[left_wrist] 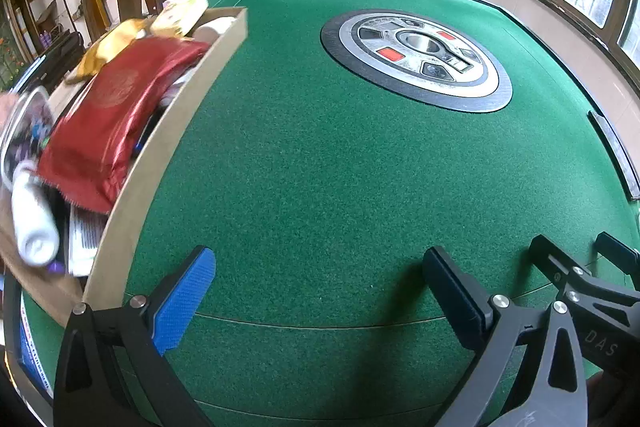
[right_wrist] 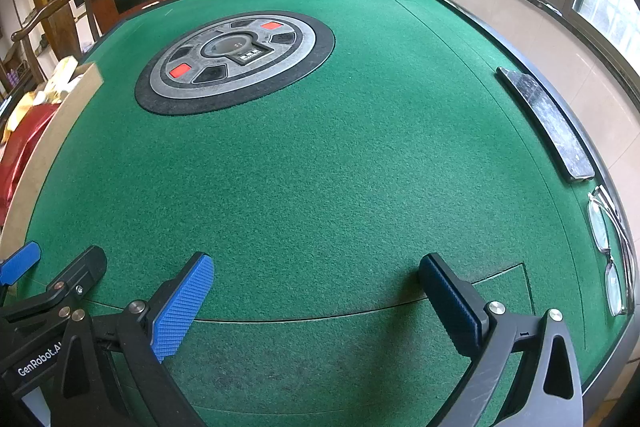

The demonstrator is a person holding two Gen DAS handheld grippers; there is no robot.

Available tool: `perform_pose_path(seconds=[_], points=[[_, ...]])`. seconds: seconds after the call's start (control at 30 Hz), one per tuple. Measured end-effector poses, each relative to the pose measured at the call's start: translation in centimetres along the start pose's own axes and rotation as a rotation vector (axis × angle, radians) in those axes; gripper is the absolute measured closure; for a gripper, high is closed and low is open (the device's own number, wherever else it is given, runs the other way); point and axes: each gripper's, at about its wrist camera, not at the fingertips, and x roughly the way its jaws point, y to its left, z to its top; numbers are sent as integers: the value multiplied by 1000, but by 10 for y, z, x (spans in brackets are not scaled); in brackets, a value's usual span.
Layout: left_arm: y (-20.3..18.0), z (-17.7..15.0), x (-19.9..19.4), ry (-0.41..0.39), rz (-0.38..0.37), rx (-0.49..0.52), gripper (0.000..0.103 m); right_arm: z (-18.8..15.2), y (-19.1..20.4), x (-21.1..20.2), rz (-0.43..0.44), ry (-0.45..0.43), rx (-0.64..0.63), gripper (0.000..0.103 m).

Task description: Organize objects

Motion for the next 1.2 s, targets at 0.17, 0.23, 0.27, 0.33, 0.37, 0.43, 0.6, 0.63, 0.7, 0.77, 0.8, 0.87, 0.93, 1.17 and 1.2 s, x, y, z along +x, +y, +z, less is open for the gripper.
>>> perform_pose_path(seconds=[0.17,0.23,0.27,0.33,0.37,0.43,0.6,0.63,0.7,0.77,0.8,0.87,0.93,1.17,1.2], points=[[0,0,0,0,0,0,0,0,0,0,0,0,0,0],[0,0,0,0,0,0,0,0,0,0,0,0,0,0],[0,0,0,0,0,0,0,0,0,0,0,0,0,0],[0,0,0,0,0,0,0,0,0,0,0,0,0,0],[0,0,0,0,0,0,0,0,0,0,0,0,0,0],[0,0,1,0,0,0,0,0,0,0,0,0,0,0],[0,0,1,0,0,0,0,0,0,0,0,-1,0,0],[0,-1,1,0,0,0,0,0,0,0,0,0,0,0],[0,-1,1,0,0,0,0,0,0,0,0,0,0,0],[0,-1,1,0,0,0,0,0,0,0,1,-1,0,0],[0,-1,1,0,0,0,0,0,0,0,0,0,0,0],[1,-1,1,0,0,0,0,0,0,0,0,-1,0,0],[1,-1,2,-1,0,0,0,0,0,0,0,-1,0,0],[1,-1,3,-1,0,1,0,0,0,0,0,-1,0,0],[1,-1,3,-1,-1,0,0,0,0,0,0,-1,0,0]])
